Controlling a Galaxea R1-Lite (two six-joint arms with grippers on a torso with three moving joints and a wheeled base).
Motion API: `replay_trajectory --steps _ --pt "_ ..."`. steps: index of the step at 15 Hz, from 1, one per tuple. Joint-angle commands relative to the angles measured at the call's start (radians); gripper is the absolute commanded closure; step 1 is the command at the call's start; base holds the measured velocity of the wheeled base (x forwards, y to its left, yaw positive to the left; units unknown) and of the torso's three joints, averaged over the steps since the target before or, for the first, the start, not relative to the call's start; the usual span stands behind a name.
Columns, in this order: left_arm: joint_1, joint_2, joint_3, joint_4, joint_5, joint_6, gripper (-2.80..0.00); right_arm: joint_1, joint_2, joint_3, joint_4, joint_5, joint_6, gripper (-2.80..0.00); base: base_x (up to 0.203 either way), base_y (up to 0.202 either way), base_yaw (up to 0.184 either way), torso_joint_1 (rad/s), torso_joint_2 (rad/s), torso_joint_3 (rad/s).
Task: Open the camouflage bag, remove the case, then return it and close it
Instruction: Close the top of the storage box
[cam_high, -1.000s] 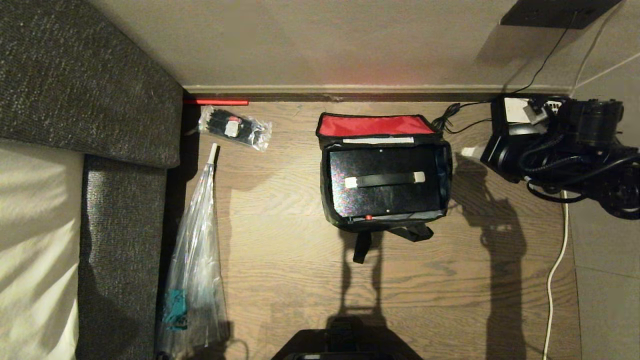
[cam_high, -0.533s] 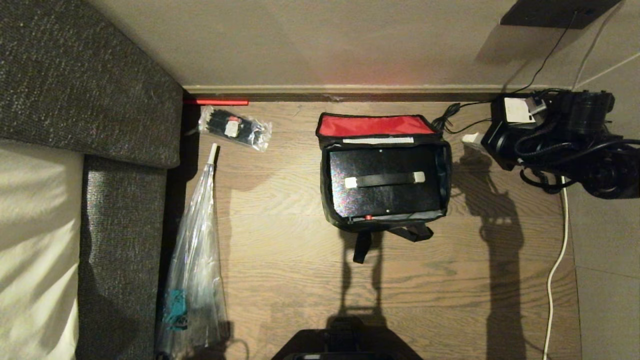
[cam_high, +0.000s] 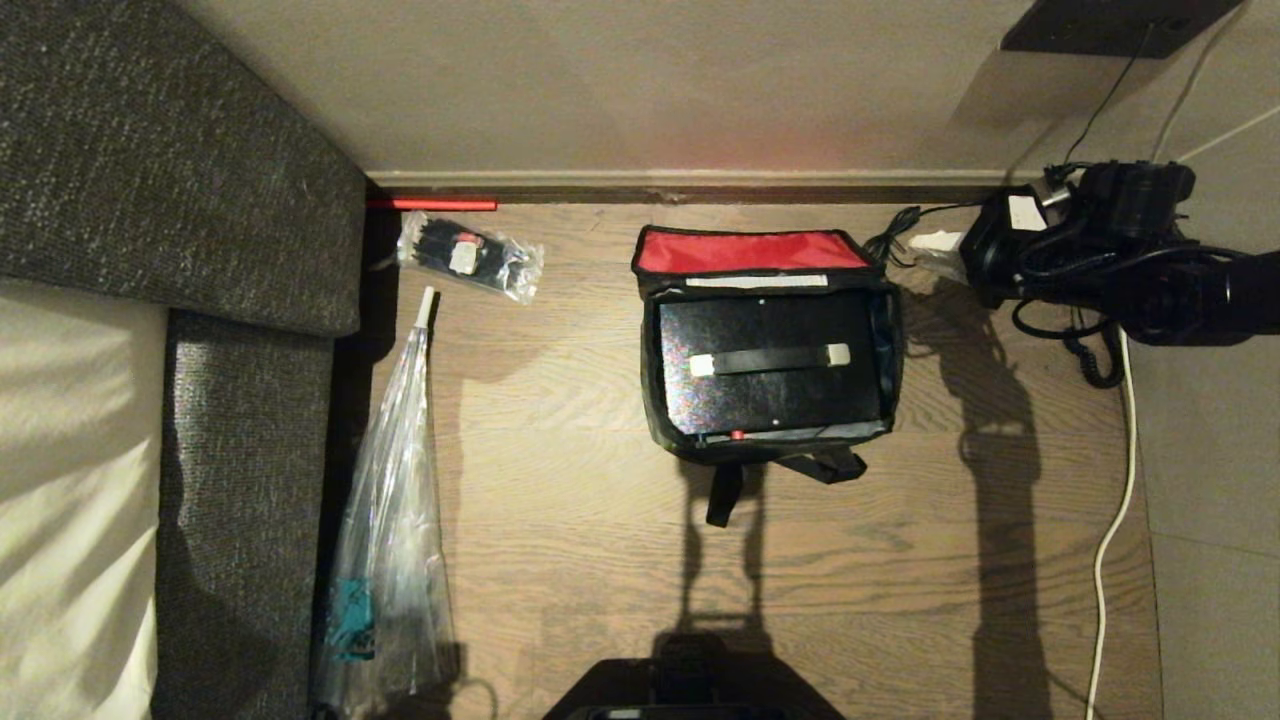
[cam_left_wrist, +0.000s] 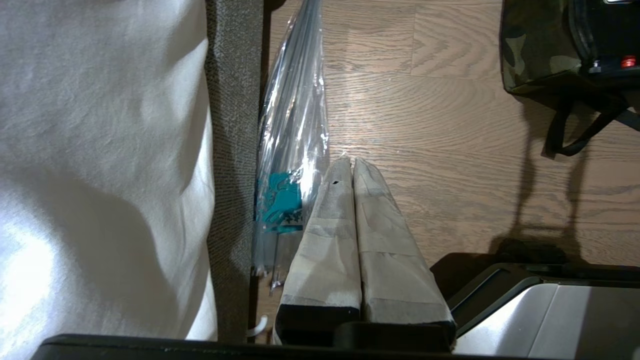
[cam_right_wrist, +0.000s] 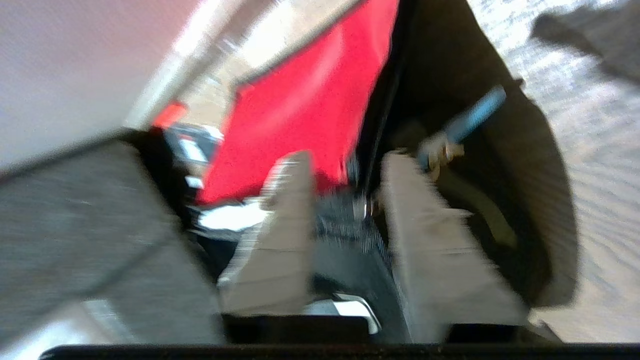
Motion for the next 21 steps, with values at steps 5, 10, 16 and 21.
replay_trajectory --steps 5,10,16,21 --pt "0.0 0.0 0.002 0.0 0.0 0.0 0.0 -0.018 0.172 -0.148 -0.003 0.085 0.052 -2.8 0.0 0.0 0.0 0.0 0.0 0.0" --pt "0.0 -0.001 0.0 0.0 0.0 0.0 0.0 0.004 0.239 -0.229 -0.059 0.148 0.257 -2.8 0.0 0.0 0.0 0.0 0.0 0.0" --pt "0.0 0.0 0.001 0.0 0.0 0.0 0.0 0.011 0.314 -0.231 -0.447 0.268 0.602 -2.8 0.0 0.0 0.0 0.0 0.0 0.0" --pt "0.0 0.0 0.002 0.0 0.0 0.0 0.0 0.047 0.335 -0.232 -0.48 0.273 0.642 -2.8 0.0 0.0 0.0 0.0 0.0 0.0"
